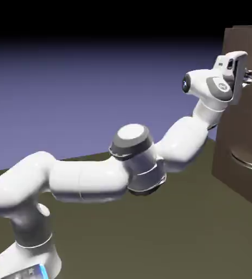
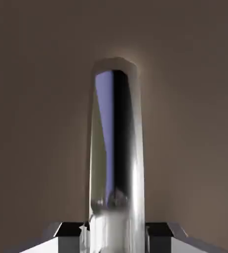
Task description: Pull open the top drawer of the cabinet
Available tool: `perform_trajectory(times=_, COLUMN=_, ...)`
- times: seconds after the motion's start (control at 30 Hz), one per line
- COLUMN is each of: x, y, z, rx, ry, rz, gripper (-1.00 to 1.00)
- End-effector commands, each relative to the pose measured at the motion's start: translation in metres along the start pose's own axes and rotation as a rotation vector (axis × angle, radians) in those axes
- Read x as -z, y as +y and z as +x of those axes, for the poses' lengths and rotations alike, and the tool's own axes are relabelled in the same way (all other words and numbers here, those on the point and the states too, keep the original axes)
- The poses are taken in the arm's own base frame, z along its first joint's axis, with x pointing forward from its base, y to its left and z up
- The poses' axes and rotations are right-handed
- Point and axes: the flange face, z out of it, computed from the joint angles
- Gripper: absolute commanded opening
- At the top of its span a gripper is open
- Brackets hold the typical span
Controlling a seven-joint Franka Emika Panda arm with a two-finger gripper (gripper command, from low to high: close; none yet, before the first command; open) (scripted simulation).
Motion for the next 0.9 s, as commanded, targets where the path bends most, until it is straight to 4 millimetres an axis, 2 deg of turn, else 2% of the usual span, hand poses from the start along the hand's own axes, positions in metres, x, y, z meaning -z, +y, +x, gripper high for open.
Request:
perform_trajectory(times=0.0, x=0.006, y=0.0, z=0.0, rx=0.0, ry=0.001, rz=-0.001, gripper=-1.0)
perform_trajectory(times=0.37, x=0.084, y=0.0, z=0.0, rx=0.0, ry=0.001, rz=-0.001, gripper=-1.0)
perform_trajectory(times=0.6, x=0.148, y=0.0, z=0.0, rx=0.0, ry=0.001, rz=-0.001, gripper=-1.0)
perform_trajectory(times=0.83, x=0.221, y=0.0, z=0.0, rx=0.0, ry=0.001, rz=-0.001, gripper=-1.0)
perform_trajectory(times=0.87, x=0.223, y=0.0, z=0.0, rx=0.0, ry=0.001, rz=-0.001, gripper=-1.0)
